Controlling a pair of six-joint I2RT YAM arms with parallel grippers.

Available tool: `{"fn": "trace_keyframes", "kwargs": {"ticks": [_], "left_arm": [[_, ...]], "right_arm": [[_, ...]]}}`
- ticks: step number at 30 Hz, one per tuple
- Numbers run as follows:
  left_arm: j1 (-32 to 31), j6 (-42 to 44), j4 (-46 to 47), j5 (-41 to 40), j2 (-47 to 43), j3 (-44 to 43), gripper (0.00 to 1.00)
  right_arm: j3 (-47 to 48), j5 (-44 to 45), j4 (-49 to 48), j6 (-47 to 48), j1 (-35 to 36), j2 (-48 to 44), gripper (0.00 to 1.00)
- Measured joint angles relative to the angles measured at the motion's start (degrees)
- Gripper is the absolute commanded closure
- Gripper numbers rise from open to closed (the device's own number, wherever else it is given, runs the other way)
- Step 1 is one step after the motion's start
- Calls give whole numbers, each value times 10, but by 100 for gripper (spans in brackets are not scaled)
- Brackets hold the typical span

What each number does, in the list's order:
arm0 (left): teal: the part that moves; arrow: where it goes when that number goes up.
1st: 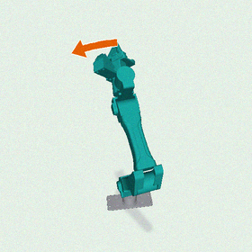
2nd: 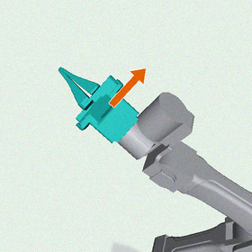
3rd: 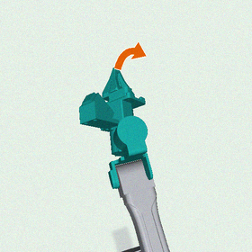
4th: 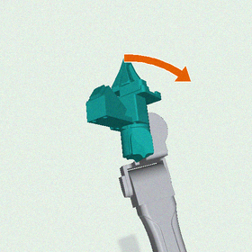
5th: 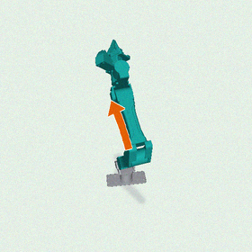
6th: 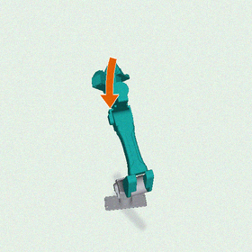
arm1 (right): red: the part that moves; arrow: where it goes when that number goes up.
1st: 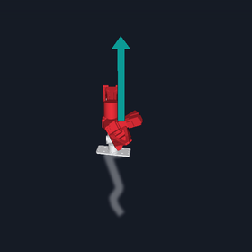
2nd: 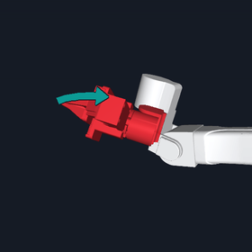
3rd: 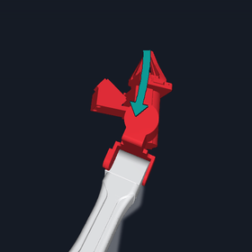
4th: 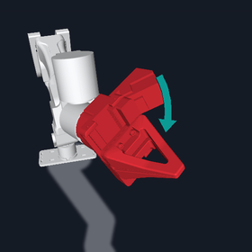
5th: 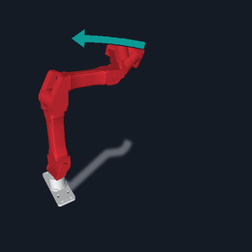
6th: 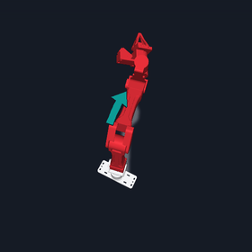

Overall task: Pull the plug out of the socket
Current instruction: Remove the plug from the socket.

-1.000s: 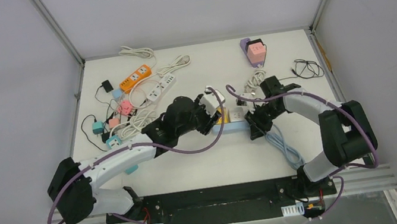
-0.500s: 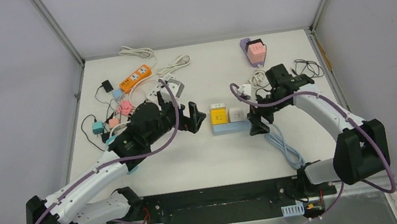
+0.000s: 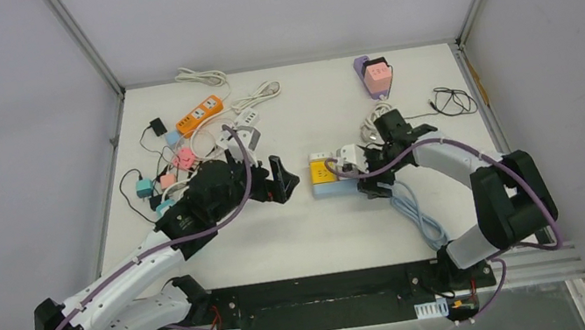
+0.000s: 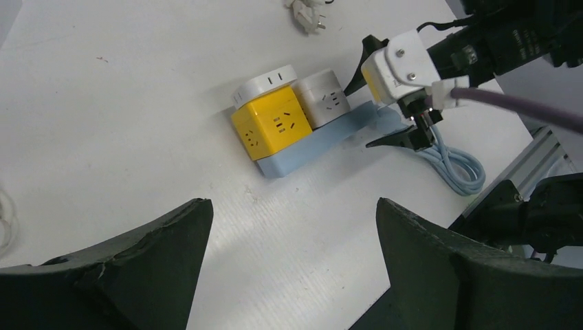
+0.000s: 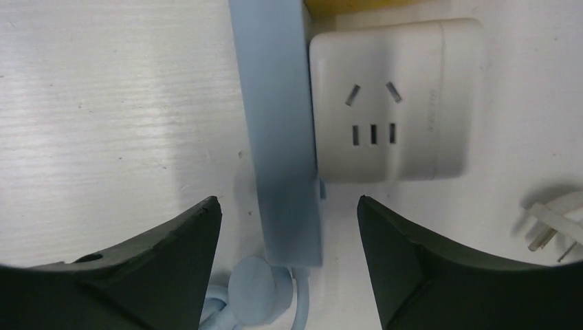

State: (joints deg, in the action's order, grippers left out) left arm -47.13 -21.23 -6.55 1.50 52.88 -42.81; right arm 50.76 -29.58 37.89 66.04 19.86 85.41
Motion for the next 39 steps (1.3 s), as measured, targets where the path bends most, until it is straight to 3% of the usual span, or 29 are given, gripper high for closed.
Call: {"fn": "trace_keyframes", "kwargs": {"ticks": [4,9,12,16,22,28,33,39], "left_arm": [[6,-28,2,1,-6,9,9],[30,-52,5,21,24,9,10],[40,-54,5,39,39,9,11],[52,-52,6,68,41,8,11],[67,-34,6,103,40,4,11],[75,-2,5,111,0,4,11],[75,30,21,113,-90,35,11],[75,63,36,143,-114,77,12]], "right_arm": [[-43,25,-63,0,32,3,43],[-72,41,-121,4,54,-3,79],[-75,56,-133,4,65,-7,93],[-60,83,-113,7,87,-5,100],[25,122,-5,36,106,16,100],[30,134,21,125,107,-10,100],[-63,130,-97,205,107,-71,100],[-201,99,-390,241,108,-48,100]]}}
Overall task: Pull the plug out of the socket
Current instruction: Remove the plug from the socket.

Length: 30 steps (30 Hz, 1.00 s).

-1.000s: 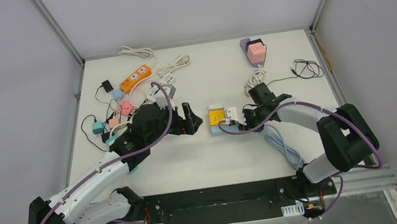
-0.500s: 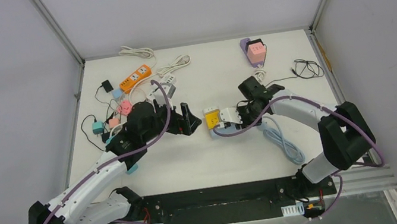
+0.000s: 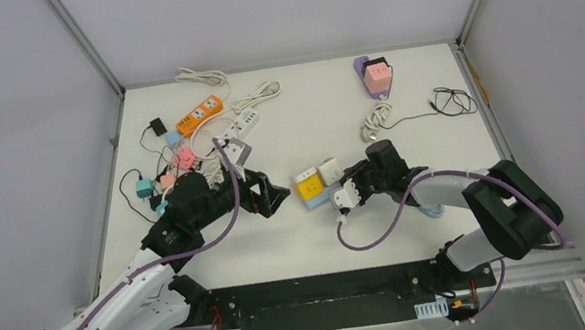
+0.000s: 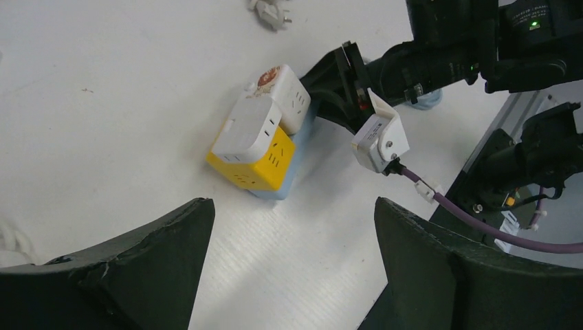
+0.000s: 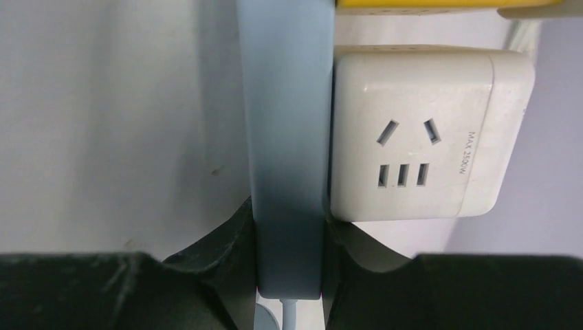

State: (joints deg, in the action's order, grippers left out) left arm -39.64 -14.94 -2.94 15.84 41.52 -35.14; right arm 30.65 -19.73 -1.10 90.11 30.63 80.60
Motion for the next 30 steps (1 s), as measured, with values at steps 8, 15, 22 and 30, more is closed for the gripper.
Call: {"fn": "trace_keyframes", "kwargs": {"ticks": [8,15,22,30], "left_arm": [[-2,35,-13,14,144,-24,16],[-53,115,-41,-16,263,-127,15],[-118,200,-70,-117,378,-199,20],[-105,219,-97,-162,403,-202,39]], "right_arm": [[-63,-34,-203,33,5,42,100],[-66,-38,-214,35,10,45,100],[-66,-39,-214,33,10,46,100],[-66,-39,-214,32,10,46,100]]}}
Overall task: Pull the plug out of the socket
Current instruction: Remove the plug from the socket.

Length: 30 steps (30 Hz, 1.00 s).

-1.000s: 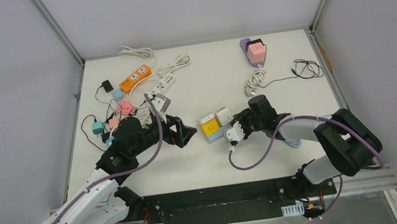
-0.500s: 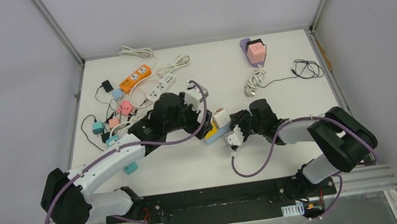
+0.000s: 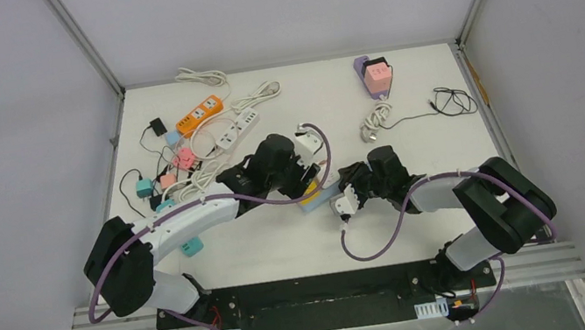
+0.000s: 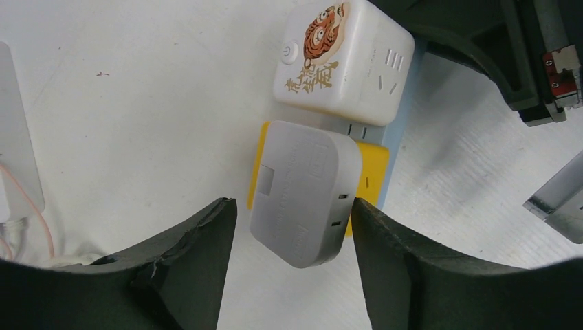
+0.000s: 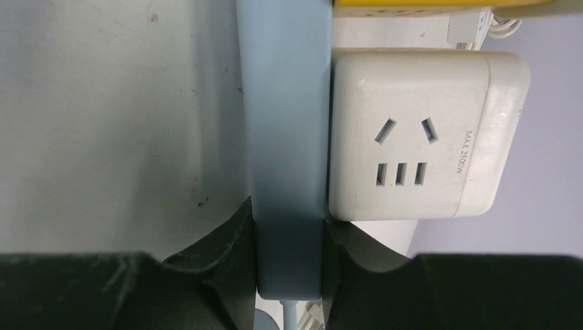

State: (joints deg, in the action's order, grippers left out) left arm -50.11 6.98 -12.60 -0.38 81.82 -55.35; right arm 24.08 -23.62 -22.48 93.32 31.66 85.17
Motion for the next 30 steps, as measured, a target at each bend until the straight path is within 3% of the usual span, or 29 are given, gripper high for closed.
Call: {"fn": "trace_keyframes", "kwargs": {"ticks": [5,21,25,30], "left_arm": [[14,-15,0,10,0,0,50],[46,-147,68,101,-38,36,49],[48,-168,80,130,-17,36,57],[48,-176,75,131,-10,36,56]], "right_arm": [[-4,0,-5,0,0,0,100],[-51,-11,-34,9,0,-32,100],[-57,-13,-34,12,0,-38,100],[-69,-13,-35,13,0,-50,100]]}}
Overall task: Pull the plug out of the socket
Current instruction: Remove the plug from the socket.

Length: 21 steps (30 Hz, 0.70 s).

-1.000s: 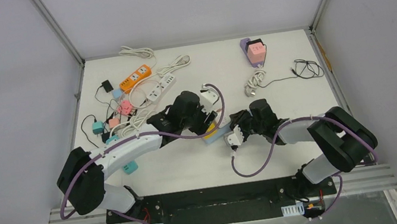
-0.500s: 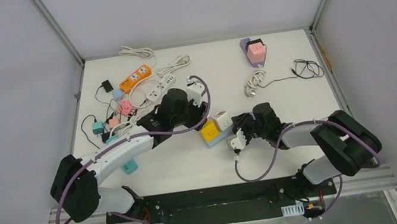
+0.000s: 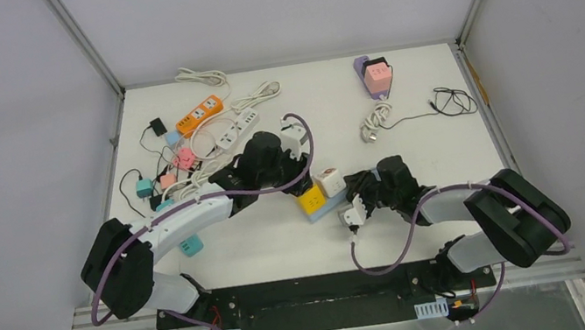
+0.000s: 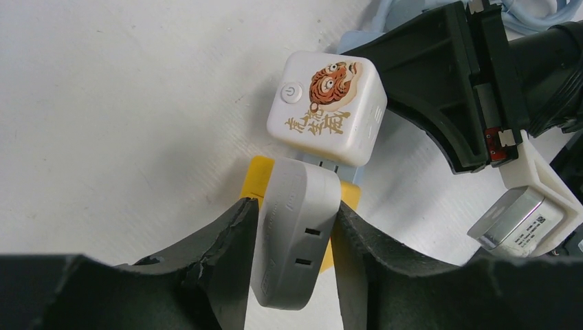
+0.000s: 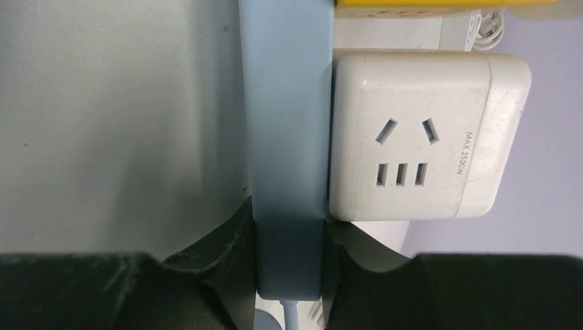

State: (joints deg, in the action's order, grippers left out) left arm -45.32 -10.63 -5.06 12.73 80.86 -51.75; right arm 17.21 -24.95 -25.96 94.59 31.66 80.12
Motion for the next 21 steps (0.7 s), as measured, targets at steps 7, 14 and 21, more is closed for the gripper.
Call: {"fn": "trace_keyframes", "kwargs": {"ticks": [7,14,21], "left_arm": [[0,-1,-12,9,0,0,69],[0,12,-24,30,7,-12,100],[-13,23,-31,35,12,-13,100]], "right_arm": [[-11,0,-4,0,0,-10,94],[-22,-4,-2,0,0,-23,36],[-25,-1,-17,-21,0,-65,0]]}}
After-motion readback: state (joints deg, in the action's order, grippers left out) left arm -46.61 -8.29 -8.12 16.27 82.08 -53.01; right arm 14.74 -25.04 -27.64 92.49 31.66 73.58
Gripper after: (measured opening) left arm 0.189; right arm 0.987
